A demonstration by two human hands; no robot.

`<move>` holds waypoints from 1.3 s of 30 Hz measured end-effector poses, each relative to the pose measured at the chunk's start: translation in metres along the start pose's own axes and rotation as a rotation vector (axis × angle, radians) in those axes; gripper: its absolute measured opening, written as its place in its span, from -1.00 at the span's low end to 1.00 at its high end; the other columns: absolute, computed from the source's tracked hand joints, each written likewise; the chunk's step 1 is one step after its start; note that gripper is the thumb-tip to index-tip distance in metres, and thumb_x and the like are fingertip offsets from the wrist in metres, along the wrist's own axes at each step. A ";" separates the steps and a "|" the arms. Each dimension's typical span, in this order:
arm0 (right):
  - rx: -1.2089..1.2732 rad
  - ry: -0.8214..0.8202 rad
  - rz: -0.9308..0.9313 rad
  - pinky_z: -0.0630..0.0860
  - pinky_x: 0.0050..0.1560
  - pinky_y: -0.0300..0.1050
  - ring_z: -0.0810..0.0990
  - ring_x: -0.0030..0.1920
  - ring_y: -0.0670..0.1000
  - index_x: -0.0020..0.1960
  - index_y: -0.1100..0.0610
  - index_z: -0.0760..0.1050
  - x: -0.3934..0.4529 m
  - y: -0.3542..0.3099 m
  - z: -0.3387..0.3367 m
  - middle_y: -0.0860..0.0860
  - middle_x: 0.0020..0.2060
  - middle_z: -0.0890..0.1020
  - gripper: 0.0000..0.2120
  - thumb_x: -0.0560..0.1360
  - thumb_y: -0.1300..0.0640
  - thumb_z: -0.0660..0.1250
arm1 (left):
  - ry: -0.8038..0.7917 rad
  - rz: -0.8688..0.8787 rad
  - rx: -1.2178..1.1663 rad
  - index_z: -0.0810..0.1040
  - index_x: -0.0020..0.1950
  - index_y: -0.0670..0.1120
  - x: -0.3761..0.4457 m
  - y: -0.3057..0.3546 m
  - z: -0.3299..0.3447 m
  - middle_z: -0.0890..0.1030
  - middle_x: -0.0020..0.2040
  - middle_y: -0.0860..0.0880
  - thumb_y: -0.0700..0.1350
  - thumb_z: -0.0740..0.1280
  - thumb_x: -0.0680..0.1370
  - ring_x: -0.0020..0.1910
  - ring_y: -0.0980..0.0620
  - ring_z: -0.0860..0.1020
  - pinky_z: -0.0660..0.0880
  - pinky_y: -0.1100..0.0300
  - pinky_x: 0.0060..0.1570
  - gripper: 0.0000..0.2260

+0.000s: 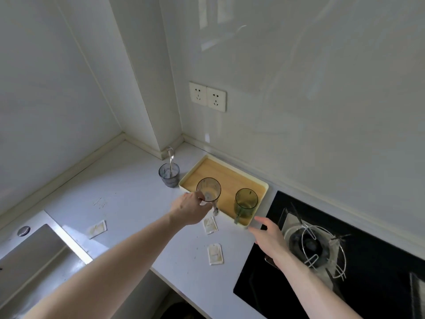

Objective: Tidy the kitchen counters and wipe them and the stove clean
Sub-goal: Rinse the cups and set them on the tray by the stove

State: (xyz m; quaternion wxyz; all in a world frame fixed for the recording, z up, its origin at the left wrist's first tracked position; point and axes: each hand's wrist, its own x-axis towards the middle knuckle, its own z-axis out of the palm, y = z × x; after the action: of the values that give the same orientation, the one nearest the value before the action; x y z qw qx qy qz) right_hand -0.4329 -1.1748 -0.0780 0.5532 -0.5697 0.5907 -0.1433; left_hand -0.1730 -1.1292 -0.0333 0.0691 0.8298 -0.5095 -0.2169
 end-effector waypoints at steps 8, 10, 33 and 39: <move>-0.065 0.002 -0.012 0.44 0.30 -0.03 0.42 0.17 -0.10 0.48 -0.02 0.40 0.007 -0.009 -0.004 -0.04 0.40 0.47 -0.44 0.52 -0.07 0.46 | -0.092 0.058 0.110 0.57 0.30 0.02 0.043 0.027 0.009 0.64 0.15 -0.03 0.22 0.18 0.60 0.03 -0.06 0.56 0.50 0.11 -0.08 -0.58; -0.064 0.002 -0.019 0.44 0.26 -0.06 0.44 0.13 -0.11 0.48 -0.03 0.40 0.008 -0.011 -0.005 -0.03 0.35 0.49 -0.45 0.53 -0.06 0.45 | -0.117 0.058 0.131 0.54 0.33 0.00 0.054 0.029 0.013 0.64 0.17 -0.03 0.23 0.18 0.61 0.02 -0.05 0.54 0.49 0.11 -0.08 -0.56; -0.029 0.026 -0.025 0.50 0.11 -0.13 0.55 0.18 -0.11 0.41 -0.12 0.40 0.021 -0.014 -0.001 -0.09 0.33 0.50 -0.53 0.54 -0.07 0.44 | -0.355 0.100 0.203 0.38 0.49 -0.03 0.093 0.039 0.027 0.52 0.38 -0.09 -0.19 0.11 0.56 0.31 -0.12 0.47 0.50 0.00 0.25 -0.52; -0.008 0.057 -0.049 0.38 -0.11 -0.37 0.54 0.16 -0.11 0.37 -0.10 0.44 0.026 -0.023 0.005 -0.07 0.32 0.49 -0.61 0.57 0.05 0.40 | -0.355 0.123 0.190 0.35 0.52 0.03 0.097 0.029 0.025 0.49 0.39 -0.09 -0.27 0.14 0.55 0.35 -0.11 0.44 0.47 0.05 0.20 -0.47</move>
State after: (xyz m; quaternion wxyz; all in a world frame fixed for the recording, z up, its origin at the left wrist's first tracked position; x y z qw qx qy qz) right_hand -0.4097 -1.2017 -0.0741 0.5301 -0.5820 0.5927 -0.1704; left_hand -0.1693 -1.2252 -0.0740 -0.0869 0.7486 -0.5817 -0.3060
